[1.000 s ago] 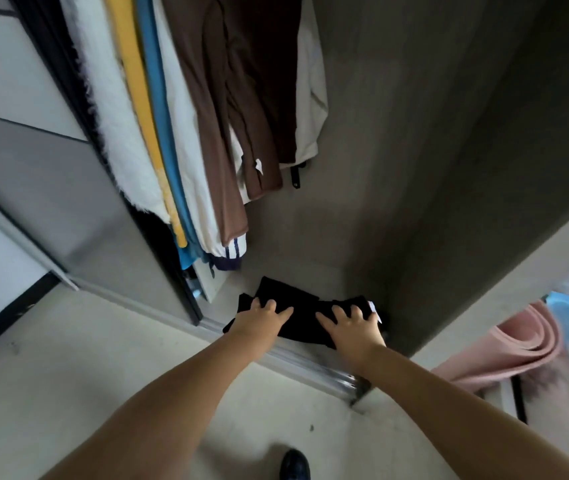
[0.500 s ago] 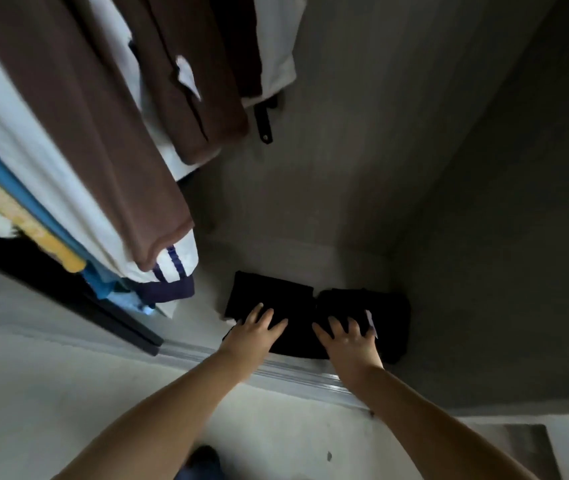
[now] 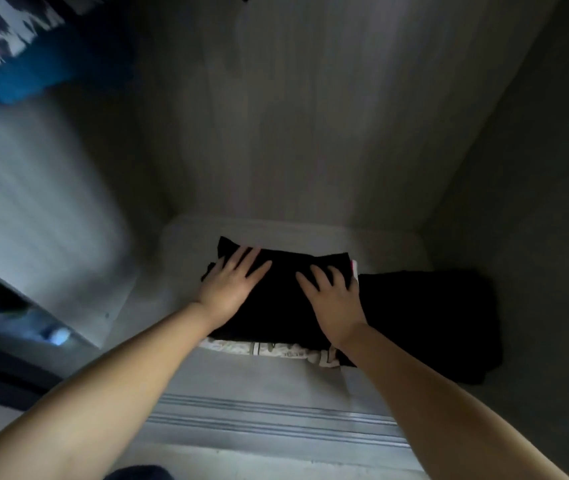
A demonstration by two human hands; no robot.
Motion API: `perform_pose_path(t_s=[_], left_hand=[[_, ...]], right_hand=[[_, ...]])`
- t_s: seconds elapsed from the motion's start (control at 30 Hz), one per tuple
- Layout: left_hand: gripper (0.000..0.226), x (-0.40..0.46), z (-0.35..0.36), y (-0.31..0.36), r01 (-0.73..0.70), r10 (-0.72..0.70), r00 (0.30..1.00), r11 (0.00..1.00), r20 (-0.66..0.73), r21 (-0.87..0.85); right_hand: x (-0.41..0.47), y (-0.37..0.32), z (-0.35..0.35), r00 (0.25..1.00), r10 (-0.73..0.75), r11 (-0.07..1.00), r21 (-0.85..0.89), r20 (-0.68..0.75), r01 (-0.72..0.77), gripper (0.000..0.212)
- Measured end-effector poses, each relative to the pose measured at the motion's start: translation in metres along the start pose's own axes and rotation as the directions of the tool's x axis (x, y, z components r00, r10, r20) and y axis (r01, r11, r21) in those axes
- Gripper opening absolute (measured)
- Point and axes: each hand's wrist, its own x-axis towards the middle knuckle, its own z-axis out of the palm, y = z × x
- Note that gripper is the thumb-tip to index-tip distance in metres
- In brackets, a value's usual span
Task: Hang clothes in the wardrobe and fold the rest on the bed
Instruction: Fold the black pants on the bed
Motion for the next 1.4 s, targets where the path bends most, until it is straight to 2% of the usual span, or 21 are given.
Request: perform_pose_path(t_s=[0.07,0.1,0.17,0.23,0.3,0.37,0.47,0.63,0.77,0.83,0.93,1.0,1.13,1.4], left_hand=[[0.063,-0.004,0.029,0.012,-0.030,0.025,0.990,0.999,-0.137,-0.033],[0.069,-0.007,0.046,0.017,-0.033,0.027,0.991,0.998,-0.133,-0.044],[0.085,-0.012,0.082,0.020,-0.011,0.009,0.999,0.999,-0.050,-0.041],[0.088,-0.016,0.108,0.017,0.023,-0.021,0.999,0.999,0.044,-0.049],[0.092,-0.021,0.120,0.018,0.065,-0.038,0.957,0.994,0.287,-0.085],[0.100,-0.023,0.123,0.021,0.115,-0.055,0.897,0.987,0.440,-0.111],[0.106,-0.021,0.118,0.026,0.162,-0.064,0.847,0.976,0.528,-0.142],[0.098,-0.016,0.085,0.020,0.142,-0.003,0.786,0.974,0.619,-0.176],[0.090,-0.032,0.029,0.028,0.188,0.021,0.777,0.946,0.629,-0.264],[0.078,-0.041,-0.012,0.037,0.211,-0.002,0.814,0.933,0.581,-0.292],[0.043,-0.050,-0.087,0.050,0.169,-0.033,0.931,0.922,0.364,-0.349],[0.027,-0.055,-0.139,0.058,0.144,-0.047,0.970,0.900,0.237,-0.411],[0.021,-0.061,-0.238,0.066,0.115,-0.038,0.986,0.860,0.163,-0.497],[0.019,-0.077,-0.419,0.082,-0.047,0.133,0.983,0.847,0.125,-0.530]], right_hand=[[-0.002,-0.007,0.036,0.998,0.001,1.000,0.013,0.058,-0.002,0.081],[-0.004,-0.012,0.052,0.996,0.005,0.999,0.031,0.088,-0.008,0.085],[-0.007,-0.021,0.077,0.992,0.007,0.997,0.078,0.127,-0.017,0.092],[-0.009,-0.028,0.094,0.990,-0.004,0.993,0.116,0.139,-0.012,0.093],[-0.013,-0.031,0.102,0.987,-0.035,0.992,0.127,0.159,0.015,0.094],[-0.017,-0.032,0.107,0.983,-0.066,0.992,0.118,0.172,0.046,0.090],[-0.018,-0.028,0.101,0.970,-0.099,0.991,0.107,0.221,0.077,0.084],[-0.016,-0.016,0.073,0.944,-0.142,0.989,0.085,0.297,0.122,0.083],[-0.042,0.000,0.021,0.947,-0.101,0.987,0.150,0.305,0.056,0.072],[-0.058,0.006,-0.020,0.940,-0.060,0.981,0.195,0.335,-0.007,0.065],[-0.084,0.020,-0.087,0.944,-0.044,0.956,0.290,0.328,-0.056,0.048],[-0.101,0.029,-0.131,0.954,-0.030,0.944,0.322,0.297,-0.071,0.041],[-0.131,0.043,-0.213,0.969,0.080,0.899,0.403,0.235,-0.172,0.034],[-0.224,0.086,-0.374,0.913,0.348,0.808,0.425,0.213,-0.408,0.030]])
